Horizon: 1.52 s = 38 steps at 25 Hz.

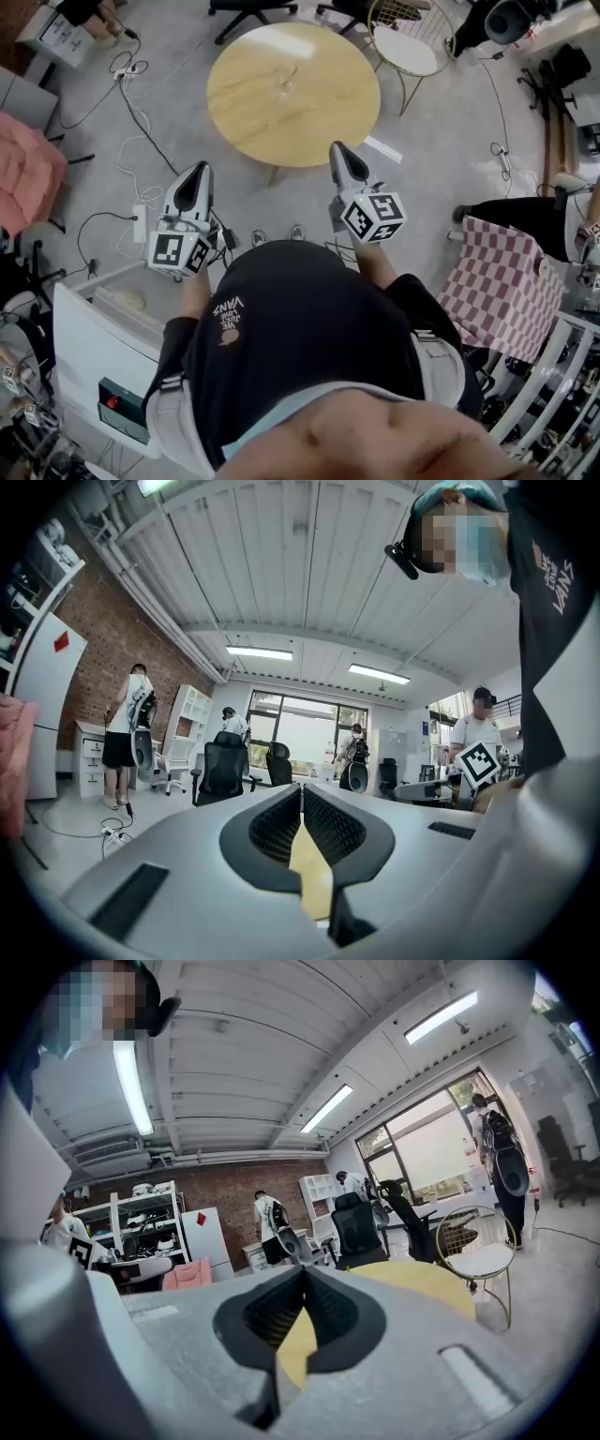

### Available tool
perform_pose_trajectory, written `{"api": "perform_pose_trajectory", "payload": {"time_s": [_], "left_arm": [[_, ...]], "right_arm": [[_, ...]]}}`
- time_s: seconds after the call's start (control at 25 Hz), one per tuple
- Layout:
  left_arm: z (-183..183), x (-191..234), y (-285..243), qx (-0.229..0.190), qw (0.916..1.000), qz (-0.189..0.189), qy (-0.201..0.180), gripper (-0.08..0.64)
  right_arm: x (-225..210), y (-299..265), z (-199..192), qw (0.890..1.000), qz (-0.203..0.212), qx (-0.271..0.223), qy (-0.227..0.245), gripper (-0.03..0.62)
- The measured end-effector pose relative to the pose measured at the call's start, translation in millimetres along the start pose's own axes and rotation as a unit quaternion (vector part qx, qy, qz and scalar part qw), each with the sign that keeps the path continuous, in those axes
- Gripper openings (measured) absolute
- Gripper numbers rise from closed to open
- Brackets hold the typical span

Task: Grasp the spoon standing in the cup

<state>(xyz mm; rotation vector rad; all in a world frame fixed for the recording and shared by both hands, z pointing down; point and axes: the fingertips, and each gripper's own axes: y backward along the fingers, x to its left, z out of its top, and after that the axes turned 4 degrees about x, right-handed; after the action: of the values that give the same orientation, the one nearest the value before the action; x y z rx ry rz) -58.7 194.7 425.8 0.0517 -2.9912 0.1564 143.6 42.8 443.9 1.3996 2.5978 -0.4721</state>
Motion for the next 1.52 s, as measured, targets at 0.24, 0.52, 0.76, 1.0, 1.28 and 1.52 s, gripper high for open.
{"api": "perform_pose_trajectory", "payload": {"time_s": [0.24,0.52,0.76,1.0,1.28,1.52], "left_arm": [[-5,27,10,0.002,0.9997,-0.026,-0.001,0.017],[-13,43,0,0.01,0.9981,-0.06,0.0,0.017],[-11,52,-19,0.007,0.9978,-0.066,0.004,0.017],[-3,58,-45,0.004,0.9984,-0.056,0.0,0.017],[8,60,-84,0.002,0.9993,-0.036,-0.004,0.017],[14,67,-115,-0.005,0.9999,-0.011,0.001,0.017]], "right_arm": [[25,-10,-10,1.0,-0.018,-0.007,-0.003,-0.003],[35,-24,-17,0.999,-0.039,-0.005,-0.004,-0.003],[25,-42,-8,0.999,-0.045,-0.01,-0.003,-0.002],[7,-66,3,0.999,-0.034,-0.008,-0.005,-0.002],[-24,-95,16,1.0,-0.018,0.001,-0.007,-0.002],[-44,-127,26,1.0,0.01,0.008,0.0,-0.003]]}}
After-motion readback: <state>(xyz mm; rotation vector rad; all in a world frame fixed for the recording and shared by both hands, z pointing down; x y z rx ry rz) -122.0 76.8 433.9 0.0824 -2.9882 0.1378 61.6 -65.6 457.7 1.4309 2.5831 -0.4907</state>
